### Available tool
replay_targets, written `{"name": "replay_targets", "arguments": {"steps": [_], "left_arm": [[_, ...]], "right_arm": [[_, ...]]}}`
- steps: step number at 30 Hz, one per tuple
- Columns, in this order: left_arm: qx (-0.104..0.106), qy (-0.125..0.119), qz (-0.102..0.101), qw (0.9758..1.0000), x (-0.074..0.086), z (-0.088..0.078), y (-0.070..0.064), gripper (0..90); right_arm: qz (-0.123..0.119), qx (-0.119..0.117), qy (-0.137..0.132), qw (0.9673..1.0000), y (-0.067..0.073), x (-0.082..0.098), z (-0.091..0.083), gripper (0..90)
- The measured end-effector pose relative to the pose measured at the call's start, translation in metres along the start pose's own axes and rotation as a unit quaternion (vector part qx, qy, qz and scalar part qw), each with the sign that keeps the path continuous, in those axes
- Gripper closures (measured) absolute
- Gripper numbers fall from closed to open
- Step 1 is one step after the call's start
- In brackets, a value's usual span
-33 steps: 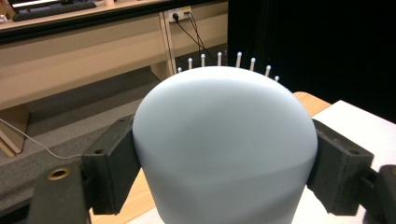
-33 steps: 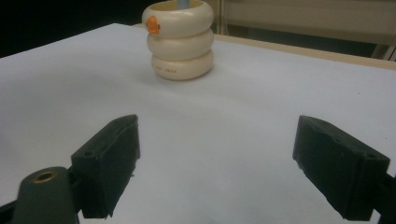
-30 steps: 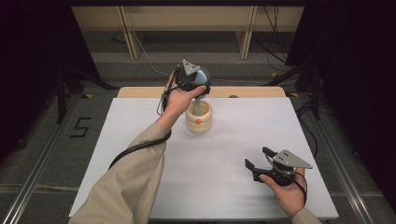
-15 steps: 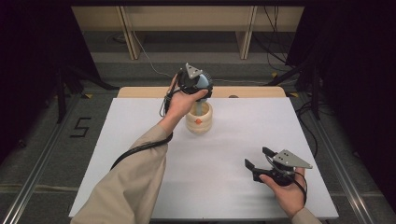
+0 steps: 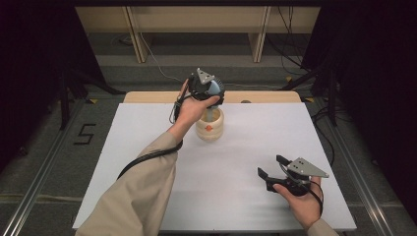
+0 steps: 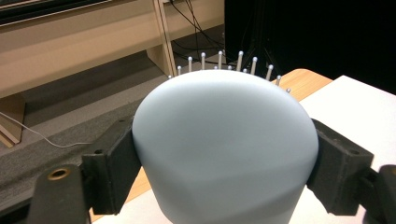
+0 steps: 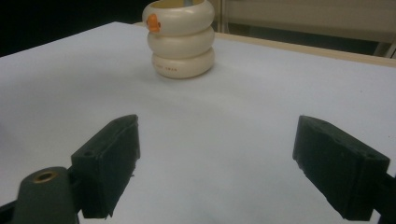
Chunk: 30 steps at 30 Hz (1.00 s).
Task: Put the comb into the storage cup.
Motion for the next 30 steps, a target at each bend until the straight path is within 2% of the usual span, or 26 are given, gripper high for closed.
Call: {"name": "replay_targets", "arguments": {"steps": [4, 11, 18, 20, 24, 30], "left_arm": [[0.003, 0.0, 0.005, 1.0, 0.0, 0.001, 0.0, 20.0], [0.01, 0.004, 0.029, 0.9995, -0.003, 0.003, -0.004, 19.6], [0.01, 0.004, 0.044, 0.999, -0.005, 0.008, -0.015, 19.6], [0.013, 0.006, 0.05, 0.9986, -0.006, 0.009, -0.019, 19.6], [0.028, 0.012, 0.047, 0.9984, -0.006, 0.012, -0.026, 18.9], [0.028, 0.013, 0.063, 0.9976, -0.006, 0.014, -0.033, 18.8]], "right_arm": [[-0.001, 0.0, 0.001, 1.0, 0.0, 0.0, 0.0, 15.8], [-0.002, -0.001, 0.002, 1.0, 0.0, 0.0, 0.0, 15.8], [-0.001, -0.001, 0.003, 1.0, 0.0, 0.0, 0.0, 15.8], [-0.001, -0.001, 0.003, 1.0, 0.0, 0.0, 0.0, 15.8], [-0.002, -0.001, 0.004, 1.0, 0.0, 0.0, 0.0, 15.8], [0.0, -0.002, 0.005, 1.0, 0.0, 0.001, 0.0, 15.8]]}}
Point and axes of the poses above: each handheld gripper's, and its own axes: z roughly forward along the jaws, x roughly out of its underside, y roughly to its left, the point moved 2 cm from there along z, roughly forward along the jaws, and after that the axes turned 11 degrees about y, right-handed, at the moved point
